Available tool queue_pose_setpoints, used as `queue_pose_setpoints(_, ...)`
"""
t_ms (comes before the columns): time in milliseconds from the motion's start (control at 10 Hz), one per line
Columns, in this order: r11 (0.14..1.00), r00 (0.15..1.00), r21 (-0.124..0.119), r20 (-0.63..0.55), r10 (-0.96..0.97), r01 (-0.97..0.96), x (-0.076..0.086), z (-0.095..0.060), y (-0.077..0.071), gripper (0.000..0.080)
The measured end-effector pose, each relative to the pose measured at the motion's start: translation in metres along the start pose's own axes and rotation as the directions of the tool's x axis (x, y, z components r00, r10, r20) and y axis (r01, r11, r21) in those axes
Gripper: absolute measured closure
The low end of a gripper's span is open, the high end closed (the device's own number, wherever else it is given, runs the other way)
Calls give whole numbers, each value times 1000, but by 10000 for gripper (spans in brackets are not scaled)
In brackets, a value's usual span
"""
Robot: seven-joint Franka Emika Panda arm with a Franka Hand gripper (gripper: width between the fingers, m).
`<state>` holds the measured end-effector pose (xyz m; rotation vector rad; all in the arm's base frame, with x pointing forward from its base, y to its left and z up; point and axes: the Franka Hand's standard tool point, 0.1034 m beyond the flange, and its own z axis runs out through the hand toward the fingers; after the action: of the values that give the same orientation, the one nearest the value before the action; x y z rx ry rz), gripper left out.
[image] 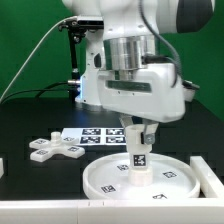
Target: Assemble round table
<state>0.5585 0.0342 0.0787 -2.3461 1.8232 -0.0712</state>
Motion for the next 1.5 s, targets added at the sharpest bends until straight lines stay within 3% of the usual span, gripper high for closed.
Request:
queue_pose_setpoints(300,999,999,1,3,54,-54,0,0,0,392)
queue_pose_setpoints(400,999,999,-16,11,-35,35,-2,0,1,234)
queue_pose_setpoints(500,987,987,-41,33,-157,159,-2,-3,-2,165)
queue_pose_setpoints(700,872,873,-42,56,-485,487,0,-6,-9,154)
queue_pose_setpoints(1000,792,792,-36,60,-607,610,1,-5,-8,151)
queue_pose_setpoints(1100,729,730,-37,62,-681,683,1,-5,-8,151)
queue_pose_setpoints(1200,603,606,-61,54,-794,795,0,-1,-8,151)
queue_pose_setpoints(1400,315,320,-80,60,-945,946,-5,6,-9,151)
queue_pose_setpoints(1500,268,273,-78,64,-960,960,-3,5,-9,151)
